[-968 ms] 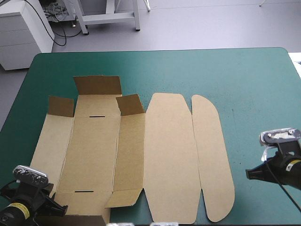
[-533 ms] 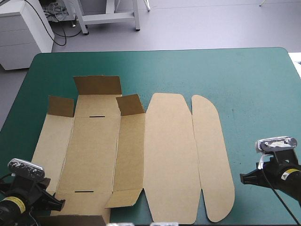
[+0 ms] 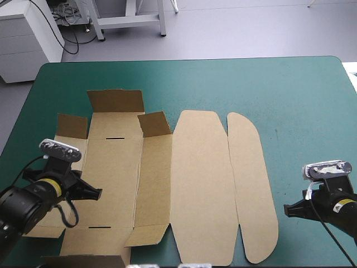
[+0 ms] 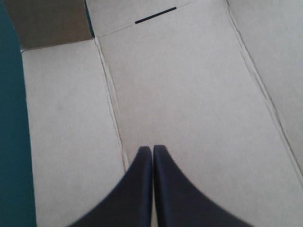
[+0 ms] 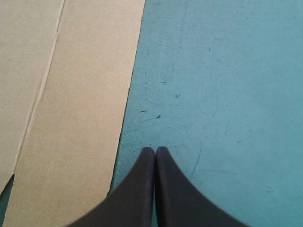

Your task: Fold the box

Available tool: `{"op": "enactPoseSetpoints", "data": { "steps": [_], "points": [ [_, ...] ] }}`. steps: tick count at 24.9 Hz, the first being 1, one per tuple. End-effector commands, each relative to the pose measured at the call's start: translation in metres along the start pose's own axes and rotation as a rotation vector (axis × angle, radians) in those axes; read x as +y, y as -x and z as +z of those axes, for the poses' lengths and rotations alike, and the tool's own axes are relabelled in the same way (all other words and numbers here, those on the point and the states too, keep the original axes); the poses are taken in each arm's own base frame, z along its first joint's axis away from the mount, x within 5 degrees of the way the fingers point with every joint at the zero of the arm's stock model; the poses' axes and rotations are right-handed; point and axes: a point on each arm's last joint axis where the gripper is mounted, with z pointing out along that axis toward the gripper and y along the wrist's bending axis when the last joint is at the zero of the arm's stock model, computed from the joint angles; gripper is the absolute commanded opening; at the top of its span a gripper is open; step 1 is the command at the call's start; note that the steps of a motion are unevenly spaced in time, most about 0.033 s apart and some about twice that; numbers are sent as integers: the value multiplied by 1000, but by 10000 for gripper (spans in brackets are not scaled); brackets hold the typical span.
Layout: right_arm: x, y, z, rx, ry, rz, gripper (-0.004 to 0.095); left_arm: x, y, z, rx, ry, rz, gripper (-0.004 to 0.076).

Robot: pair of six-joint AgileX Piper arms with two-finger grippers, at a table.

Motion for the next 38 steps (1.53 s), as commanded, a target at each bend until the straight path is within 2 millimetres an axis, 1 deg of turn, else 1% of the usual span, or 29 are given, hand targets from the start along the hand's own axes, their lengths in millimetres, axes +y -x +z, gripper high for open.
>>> {"op": "enactPoseSetpoints", "data": {
  "steps": [1, 4, 5, 6, 7, 8, 9, 10, 11, 12, 13, 14, 16, 17, 19, 20, 22, 25, 27, 31, 38],
  "points": [
    [-1, 9, -6, -73, -13, -13, -19, -9, 35, 19, -66, -17, 9, -10],
    [-1, 9, -6, -73, -13, -22, -19, -9, 52, 35, -48, -12, -19, -10],
    [-1, 9, -6, -73, -13, -25, -19, -3, 62, 42, -52, -5, -72, -10],
    [-1, 9, -6, -73, -13, -25, -19, 7, 70, 49, -53, 16, -118, -10],
    [-1, 9, -6, -73, -13, -25, -19, 25, 82, 56, -54, 29, -191, -10],
    [-1, 9, -6, -73, -13, -25, -19, 37, 87, 60, -50, 38, -232, -10],
    [-1, 9, -6, -73, -13, -25, -19, 57, 93, 64, -43, 47, -306, -10],
    [-1, 9, -6, -71, -13, -25, -20, 74, 98, 64, -48, 55, -362, -10],
    [-1, 9, -6, -71, -13, -25, -19, 96, 99, 65, -54, 66, -445, -10],
    [-1, 9, -6, -71, -13, -25, -19, 111, 98, 63, -60, 75, -503, -10],
    [-1, 9, -6, -75, -14, -32, -19, 131, 94, 59, -67, 98, -558, -10],
    [-1, 9, -6, -77, -15, -37, -19, 142, 89, 57, -66, 116, -601, -10],
    [-1, 10, -6, -81, -16, -43, -20, 163, 79, 49, -50, 151, -689, -10],
    [-2, 10, -6, -83, -18, -44, -19, 169, 73, 46, -31, 164, -719, -10],
    [-2, 10, -6, -86, -19, -44, -20, 186, 57, 37, 15, 197, -765, -10],
    [-2, 10, -6, -86, -19, -44, -20, 195, 44, 31, 64, 205, -765, -10],
    [-2, 10, -6, -89, -20, -44, -20, 205, 23, 21, 157, 199, -737, -10],
    [-2, 12, -6, -101, -25, -45, -20, 210, 7, 12, 226, 173, -728, -10],
    [-2, 12, -6, -102, -25, -54, -19, 209, -1, 9, 278, 138, -691, -10],
    [-2, 12, -6, -102, -28, -62, -20, 206, -7, 6, 335, 89, -649, -10],
    [-2, 12, -6, -104, -28, -69, -20, 205, -5, 7, 319, 64, -604, -10]
  ]
}}
